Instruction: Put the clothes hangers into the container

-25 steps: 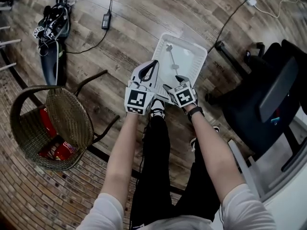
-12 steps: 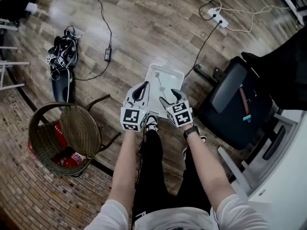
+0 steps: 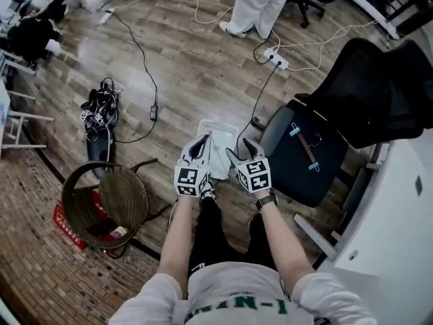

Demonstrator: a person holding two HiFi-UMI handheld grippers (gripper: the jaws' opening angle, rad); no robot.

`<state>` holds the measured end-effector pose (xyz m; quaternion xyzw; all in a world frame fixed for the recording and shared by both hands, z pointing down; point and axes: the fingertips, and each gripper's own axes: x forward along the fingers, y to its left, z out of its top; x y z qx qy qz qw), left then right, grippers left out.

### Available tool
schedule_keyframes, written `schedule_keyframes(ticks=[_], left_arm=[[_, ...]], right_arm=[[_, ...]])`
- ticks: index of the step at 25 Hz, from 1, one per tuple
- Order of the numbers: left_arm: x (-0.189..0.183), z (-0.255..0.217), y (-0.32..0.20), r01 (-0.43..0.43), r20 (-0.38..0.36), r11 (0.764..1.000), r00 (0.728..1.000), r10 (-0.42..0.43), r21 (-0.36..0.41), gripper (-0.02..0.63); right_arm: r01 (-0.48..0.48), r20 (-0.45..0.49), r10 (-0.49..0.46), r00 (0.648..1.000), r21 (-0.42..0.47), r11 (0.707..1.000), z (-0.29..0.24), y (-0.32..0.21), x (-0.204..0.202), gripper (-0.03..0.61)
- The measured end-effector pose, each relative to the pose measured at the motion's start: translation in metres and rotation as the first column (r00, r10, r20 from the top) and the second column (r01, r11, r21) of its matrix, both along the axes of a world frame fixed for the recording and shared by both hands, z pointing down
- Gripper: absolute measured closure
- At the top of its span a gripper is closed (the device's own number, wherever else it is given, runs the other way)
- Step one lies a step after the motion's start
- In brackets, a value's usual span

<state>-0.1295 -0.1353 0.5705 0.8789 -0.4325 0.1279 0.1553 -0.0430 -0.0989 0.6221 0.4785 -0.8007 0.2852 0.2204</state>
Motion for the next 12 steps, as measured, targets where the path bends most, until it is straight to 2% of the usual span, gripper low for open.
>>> schedule_keyframes(ticks=[7, 12], left_arm=[[0.076, -0.091, 0.034, -0.080, -0.027, 0.995, 0.996, 0.082, 0.055, 0.603], [0.136, -0.152, 0.050, -0.171, -0.039, 0.977, 0.983, 0.177, 0.125, 0.603]], right_arm=[[-0.130, -0.015, 0.131, 0.991, 0.057, 0.990, -0.088, 0.037, 0.093, 0.296], [-0.275, -0.013, 0.281, 0.960, 0.162, 0.948, -0.154, 0.063, 0.167, 0.296]])
